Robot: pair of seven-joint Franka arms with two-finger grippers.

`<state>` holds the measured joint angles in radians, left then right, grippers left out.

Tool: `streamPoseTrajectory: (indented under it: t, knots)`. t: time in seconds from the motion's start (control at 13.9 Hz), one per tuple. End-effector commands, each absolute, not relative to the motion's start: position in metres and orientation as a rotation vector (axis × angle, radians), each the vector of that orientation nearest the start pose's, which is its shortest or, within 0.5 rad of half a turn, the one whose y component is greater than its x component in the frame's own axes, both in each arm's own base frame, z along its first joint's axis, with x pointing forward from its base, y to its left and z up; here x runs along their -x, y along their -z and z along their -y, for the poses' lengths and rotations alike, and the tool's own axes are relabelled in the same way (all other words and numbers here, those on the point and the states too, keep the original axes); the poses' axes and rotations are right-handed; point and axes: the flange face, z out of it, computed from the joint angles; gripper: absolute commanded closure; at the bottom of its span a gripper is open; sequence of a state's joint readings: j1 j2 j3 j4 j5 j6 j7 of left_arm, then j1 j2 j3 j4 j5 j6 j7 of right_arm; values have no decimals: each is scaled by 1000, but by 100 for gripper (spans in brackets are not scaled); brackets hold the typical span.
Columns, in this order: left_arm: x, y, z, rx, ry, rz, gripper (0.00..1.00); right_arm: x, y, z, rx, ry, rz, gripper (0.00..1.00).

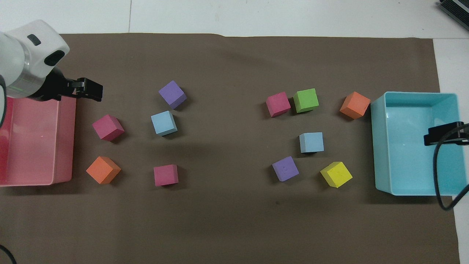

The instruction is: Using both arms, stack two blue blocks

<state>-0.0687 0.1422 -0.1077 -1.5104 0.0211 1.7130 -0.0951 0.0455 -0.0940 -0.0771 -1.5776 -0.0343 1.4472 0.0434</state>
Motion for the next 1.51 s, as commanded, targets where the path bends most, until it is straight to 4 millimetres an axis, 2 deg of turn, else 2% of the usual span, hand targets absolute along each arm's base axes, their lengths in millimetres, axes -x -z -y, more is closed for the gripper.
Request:
streamPoseTrajectory:
  t: [0.0,0.22,0.43,0.65,0.79,1.01,1.44]
  knots:
    - [-604,-586,96,3156,93,-117,0,-508,-664,29,3173,-60,-104,0]
    - [-603,-586,98,3155,91,-124,0,-508,-663,29,3173,-62,-104,0]
    - [-603,-585,93,3155,76,-112,0,-508,-663,29,3173,-62,-104,0]
    - [-605,-584,80,3155,74,-78,0,-508,-664,29,3173,-60,-104,0]
    - [-607,-585,62,3154,72,-38,0,-508,-664,29,3172,-59,-109,0]
    - [-607,-583,52,3152,58,-9,0,-508,-664,29,3172,-59,-109,0]
    - [-608,-583,51,3153,63,-6,0,-508,-664,29,3172,-59,-111,0]
